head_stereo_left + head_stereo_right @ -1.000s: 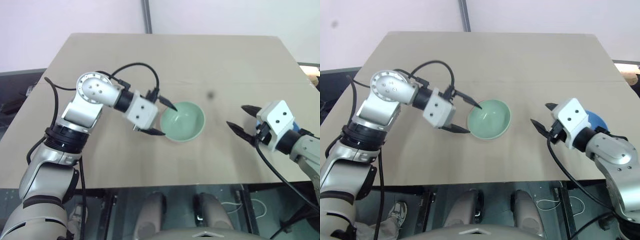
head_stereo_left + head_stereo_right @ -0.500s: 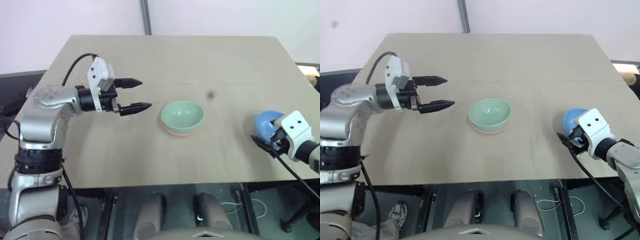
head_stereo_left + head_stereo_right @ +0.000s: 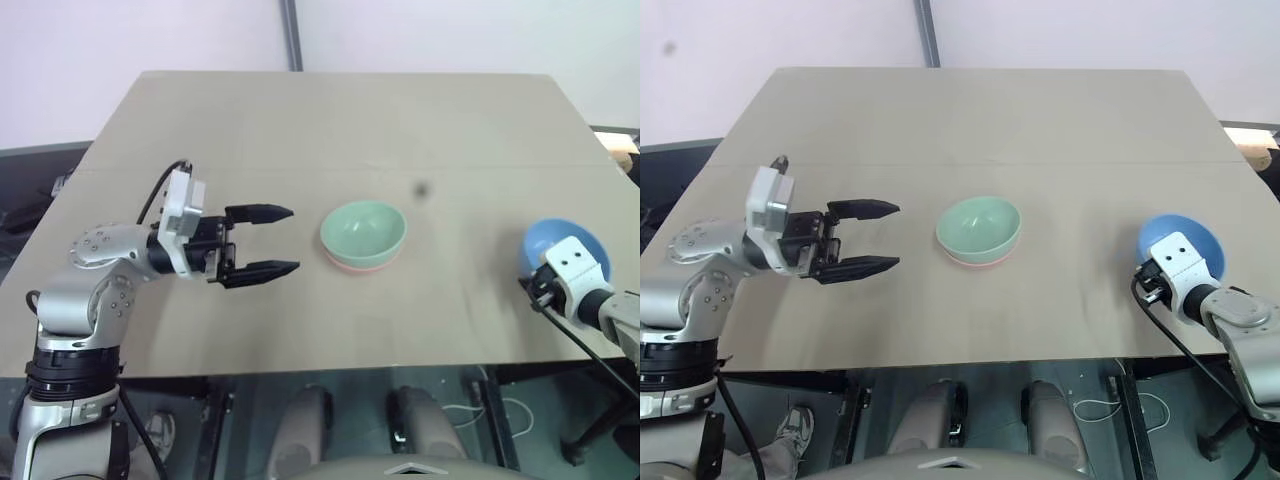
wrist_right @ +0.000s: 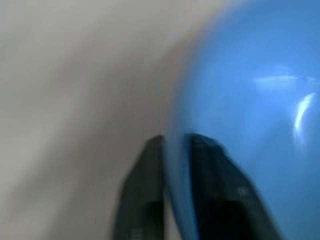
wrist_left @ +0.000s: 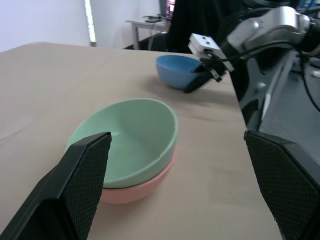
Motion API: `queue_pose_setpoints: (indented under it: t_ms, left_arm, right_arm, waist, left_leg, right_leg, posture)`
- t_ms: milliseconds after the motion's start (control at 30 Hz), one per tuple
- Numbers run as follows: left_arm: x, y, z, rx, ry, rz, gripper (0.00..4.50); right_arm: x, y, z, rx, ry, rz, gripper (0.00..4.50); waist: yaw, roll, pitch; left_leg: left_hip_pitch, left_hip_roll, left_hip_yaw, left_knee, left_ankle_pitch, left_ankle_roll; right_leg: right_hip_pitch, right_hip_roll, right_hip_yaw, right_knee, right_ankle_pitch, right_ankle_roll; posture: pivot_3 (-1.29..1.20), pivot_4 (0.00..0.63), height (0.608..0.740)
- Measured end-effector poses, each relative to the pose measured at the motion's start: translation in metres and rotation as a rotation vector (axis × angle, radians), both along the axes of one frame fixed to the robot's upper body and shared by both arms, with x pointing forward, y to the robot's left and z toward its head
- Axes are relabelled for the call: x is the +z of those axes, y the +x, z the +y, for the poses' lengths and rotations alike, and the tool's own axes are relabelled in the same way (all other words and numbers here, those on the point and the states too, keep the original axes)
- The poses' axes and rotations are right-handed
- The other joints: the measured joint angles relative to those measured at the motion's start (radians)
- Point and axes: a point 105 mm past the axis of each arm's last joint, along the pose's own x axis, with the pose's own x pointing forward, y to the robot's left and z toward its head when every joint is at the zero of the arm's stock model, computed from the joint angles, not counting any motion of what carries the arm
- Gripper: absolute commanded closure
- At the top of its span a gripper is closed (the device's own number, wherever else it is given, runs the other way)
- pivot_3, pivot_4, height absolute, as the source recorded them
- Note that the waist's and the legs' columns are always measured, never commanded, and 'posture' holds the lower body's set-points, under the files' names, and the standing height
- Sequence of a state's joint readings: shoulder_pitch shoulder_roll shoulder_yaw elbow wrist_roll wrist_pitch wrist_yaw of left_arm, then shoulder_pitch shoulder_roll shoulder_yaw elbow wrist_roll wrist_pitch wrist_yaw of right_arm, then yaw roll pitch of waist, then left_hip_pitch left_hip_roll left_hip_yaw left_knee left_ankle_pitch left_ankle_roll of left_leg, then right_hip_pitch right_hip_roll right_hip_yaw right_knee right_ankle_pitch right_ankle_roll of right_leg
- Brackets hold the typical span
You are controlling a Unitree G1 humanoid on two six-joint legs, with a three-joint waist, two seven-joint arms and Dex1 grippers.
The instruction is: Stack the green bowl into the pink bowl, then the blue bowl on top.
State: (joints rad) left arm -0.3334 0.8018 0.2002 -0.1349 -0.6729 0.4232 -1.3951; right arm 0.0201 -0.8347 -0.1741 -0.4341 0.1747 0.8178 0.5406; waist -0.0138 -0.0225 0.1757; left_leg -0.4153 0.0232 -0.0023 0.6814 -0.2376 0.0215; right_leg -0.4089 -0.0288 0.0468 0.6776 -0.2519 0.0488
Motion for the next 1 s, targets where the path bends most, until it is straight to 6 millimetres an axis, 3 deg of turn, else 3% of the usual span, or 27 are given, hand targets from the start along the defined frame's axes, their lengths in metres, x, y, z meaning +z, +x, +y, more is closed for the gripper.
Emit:
queue_pose_setpoints:
  t_ms: [67, 133, 233, 267, 367, 433, 633, 833, 1000]
  left_arm:
    - [-0.002, 0.0, 0.005, 0.001, -0.009, 0.008, 0.0]
    - [-0.004, 0.0, 0.012, 0.009, -0.014, 0.015, 0.0]
    - [-0.007, 0.001, 0.021, 0.021, -0.004, 0.018, 0.0]
    - [-0.011, 0.004, 0.027, 0.041, -0.003, 0.025, 0.0]
    - [-0.02, 0.01, 0.038, 0.091, 0.008, 0.032, 0.0]
    - [-0.024, 0.013, 0.043, 0.116, 0.013, 0.034, 0.0]
    - [-0.024, 0.015, 0.044, 0.136, 0.024, 0.012, 0.0]
    - [-0.026, 0.015, 0.045, 0.152, 0.023, 0.011, 0.0]
    - [-0.028, 0.015, 0.044, 0.163, 0.023, 0.014, 0.0]
  right_arm:
    - [0.0, 0.001, 0.003, 0.015, 0.01, -0.008, 4.48]
    - [0.009, 0.004, 0.022, 0.094, 0.075, -0.035, 4.48]
    - [0.061, 0.007, 0.082, 0.361, 0.181, -0.198, 4.48]
    - [0.088, 0.004, 0.107, 0.476, 0.207, -0.285, 4.48]
    - [0.111, -0.007, 0.142, 0.643, 0.229, -0.352, 4.48]
    - [0.104, -0.01, 0.158, 0.709, 0.238, -0.313, 4.48]
    - [0.07, -0.007, 0.181, 0.791, 0.214, -0.205, 4.48]
    - [0.087, -0.012, 0.217, 0.969, 0.198, -0.296, 4.48]
    - [0.079, -0.019, 0.233, 1.105, 0.158, -0.237, 4.48]
  waist:
    - [0.0, 0.0, 0.0]
    - [-0.004, 0.002, 0.001]
    - [-0.015, 0.004, 0.002]
    - [-0.017, 0.004, 0.002]
    - [-0.011, 0.002, 0.001]
    - [0.001, 0.002, 0.002]
    - [0.001, 0.002, 0.002]
    - [-0.003, 0.002, 0.002]
    - [-0.001, 0.002, 0.002]
  left_leg:
    - [0.0, 0.001, 0.0, 0.0, 0.0, 0.0]
    - [0.0, 0.001, 0.0, 0.0, 0.0, 0.0]
    - [0.0, 0.004, 0.0, -0.001, 0.0, 0.0]
    - [0.0, 0.006, -0.001, -0.001, 0.0, 0.0]
    - [-0.001, 0.007, -0.002, -0.002, 0.0, 0.0]
    - [-0.002, 0.006, -0.002, -0.004, 0.0, 0.0]
    - [-0.003, 0.001, 0.0, -0.006, 0.0, 0.0]
    - [-0.002, 0.003, -0.001, -0.009, 0.0, 0.0]
    - [-0.002, 0.002, -0.001, -0.01, 0.0, 0.0]
  right_leg:
    - [0.0, 0.0, 0.0, 0.0, 0.0, 0.0]
    - [-0.001, 0.001, 0.001, 0.0, 0.0, 0.0]
    - [-0.003, 0.004, 0.003, 0.001, 0.0, 0.001]
    - [-0.003, 0.005, 0.002, 0.001, 0.0, 0.001]
    - [-0.003, 0.005, -0.001, -0.001, 0.001, -0.001]
    - [-0.003, 0.003, -0.001, -0.002, 0.001, -0.002]
    - [-0.004, -0.002, 0.0, -0.005, 0.001, -0.001]
    - [-0.005, 0.0, -0.001, -0.004, 0.002, 0.0]
    - [-0.005, -0.001, -0.001, -0.005, 0.002, 0.0]
  posture:
    - [0.0, 0.15, 0.74]
    - [0.0, 0.15, 0.74]
    - [0.0, 0.15, 0.74]
    - [0.0, 0.15, 0.74]
    - [0.0, 0.15, 0.74]
    - [0.0, 0.15, 0.74]
    - [0.0, 0.15, 0.74]
    - [0.0, 0.15, 0.74]
    - [0.0, 0.15, 0.74]
